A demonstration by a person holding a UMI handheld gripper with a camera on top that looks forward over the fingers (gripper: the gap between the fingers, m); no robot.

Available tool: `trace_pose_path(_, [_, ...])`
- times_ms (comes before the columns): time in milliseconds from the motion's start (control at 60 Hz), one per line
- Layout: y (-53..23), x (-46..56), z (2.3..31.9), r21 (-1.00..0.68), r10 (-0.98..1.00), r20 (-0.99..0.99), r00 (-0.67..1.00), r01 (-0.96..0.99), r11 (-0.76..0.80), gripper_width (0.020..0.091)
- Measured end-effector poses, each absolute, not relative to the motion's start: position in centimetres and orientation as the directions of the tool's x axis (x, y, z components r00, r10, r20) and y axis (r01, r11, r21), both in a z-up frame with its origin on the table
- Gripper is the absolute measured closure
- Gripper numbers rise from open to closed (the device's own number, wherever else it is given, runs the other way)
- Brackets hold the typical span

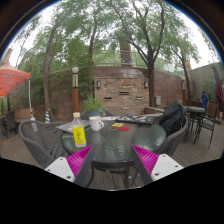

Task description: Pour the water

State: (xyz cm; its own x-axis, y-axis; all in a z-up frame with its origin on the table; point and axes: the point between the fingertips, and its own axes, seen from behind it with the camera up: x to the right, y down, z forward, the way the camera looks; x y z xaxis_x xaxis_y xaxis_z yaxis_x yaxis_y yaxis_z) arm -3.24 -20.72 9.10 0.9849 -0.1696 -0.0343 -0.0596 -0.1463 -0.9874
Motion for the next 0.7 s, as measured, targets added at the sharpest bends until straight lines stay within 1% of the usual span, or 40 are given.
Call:
trace_pose_path(17, [-22.0,-4.5,9.7,-0.989,-0.167,-0.030,0.985,-0.054,-0.138,0.0271])
trace_pose_path(50, [-21.9,-5.5,9.9,-0.990,-0.152,-0.026,0.988,-0.046,-0.130,0.0269])
trace_pose_path(167, [-19.3,-9.5,10.2,-0.996,-0.085,-0.029,0.996,-0.036,-0.086,0.0269])
trace_pose_path(267, [-14.4,-12.1,8.4,-0.991,-0.071,-0.048,0.996,-0.057,-0.125,0.0270])
trace_pose_path(300, [-12.9,-13.0,8.2,-0.990,-0.070,-0.054,0.996,-0.062,-0.125,0.0270])
trace_pose_path(417, [-7.5,-15.4,8.4,-0.993,-0.074,-0.073,0.995,-0.079,-0.085,0.0269])
trace_pose_path(483, [-4.5,-16.1,8.6,-0.996,-0.094,-0.055,0.994,-0.062,-0.071,0.0268])
trace_pose_path(583, [-0.2,-19.1,8.0,-0.996,-0.082,-0.012,0.997,-0.019,-0.082,0.0271])
trace_pose_path(700, [3.9,-19.8,8.5,-0.997,-0.123,0.028,0.992,0.020,-0.069,0.0284])
